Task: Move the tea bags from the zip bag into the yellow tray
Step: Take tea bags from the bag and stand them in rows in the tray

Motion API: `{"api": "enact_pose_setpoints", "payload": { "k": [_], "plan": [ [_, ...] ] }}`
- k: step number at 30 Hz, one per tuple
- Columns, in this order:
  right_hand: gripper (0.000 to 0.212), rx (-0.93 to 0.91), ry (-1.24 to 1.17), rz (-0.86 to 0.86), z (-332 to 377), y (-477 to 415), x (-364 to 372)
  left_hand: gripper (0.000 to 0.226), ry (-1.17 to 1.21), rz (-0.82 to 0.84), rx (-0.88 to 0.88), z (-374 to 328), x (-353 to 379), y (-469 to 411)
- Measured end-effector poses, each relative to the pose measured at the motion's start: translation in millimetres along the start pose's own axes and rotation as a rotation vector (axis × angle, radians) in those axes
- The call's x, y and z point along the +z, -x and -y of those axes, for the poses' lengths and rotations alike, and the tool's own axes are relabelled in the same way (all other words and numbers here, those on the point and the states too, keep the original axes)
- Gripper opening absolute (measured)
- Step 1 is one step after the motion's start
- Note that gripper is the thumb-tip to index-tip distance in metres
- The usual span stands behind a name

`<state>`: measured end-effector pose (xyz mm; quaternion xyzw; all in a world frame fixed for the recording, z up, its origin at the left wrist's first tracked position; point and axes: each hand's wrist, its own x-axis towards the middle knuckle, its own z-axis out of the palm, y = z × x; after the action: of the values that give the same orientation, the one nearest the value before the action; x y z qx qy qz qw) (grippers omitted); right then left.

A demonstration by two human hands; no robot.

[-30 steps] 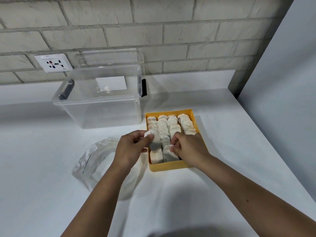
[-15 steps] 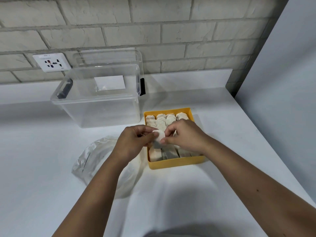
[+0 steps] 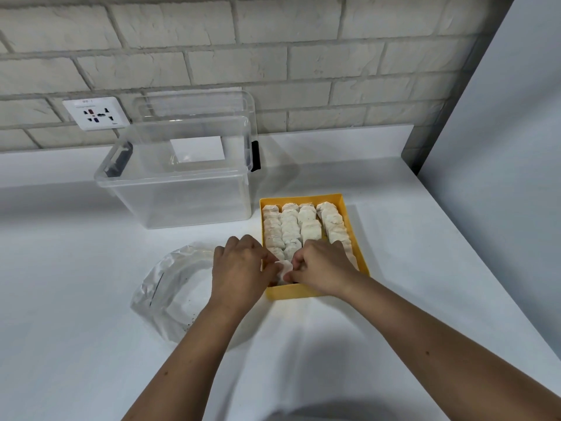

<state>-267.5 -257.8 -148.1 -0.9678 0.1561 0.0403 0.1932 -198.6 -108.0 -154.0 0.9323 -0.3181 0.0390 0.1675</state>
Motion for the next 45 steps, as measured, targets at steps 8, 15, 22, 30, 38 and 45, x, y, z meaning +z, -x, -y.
{"api": "enact_pose_setpoints", "payload": {
  "k": [8,15,22,30,38,45],
  "plan": [
    [0.025,0.002,-0.090,-0.163,-6,1,-3,0.031,0.057,0.033,-0.048,1,1,-5],
    [0.011,0.129,-0.310,-0.450,-55,6,-32,0.037,0.452,0.050,-0.231,10,-10,-11],
    [0.045,0.245,-0.373,-0.434,-74,16,-12,0.045,0.484,0.044,-0.228,-7,-23,-17],
    [0.039,0.336,-0.521,-0.386,-76,25,8,0.047,0.353,0.309,-0.341,-9,-18,-27],
    [0.038,0.369,-0.621,-0.445,-85,28,13,0.041,0.604,0.368,-0.395,-1,-4,-36],
    [0.038,0.395,-0.684,-0.476,-100,22,5,0.045,0.679,0.400,-0.399,-14,6,-50]
  ]
}}
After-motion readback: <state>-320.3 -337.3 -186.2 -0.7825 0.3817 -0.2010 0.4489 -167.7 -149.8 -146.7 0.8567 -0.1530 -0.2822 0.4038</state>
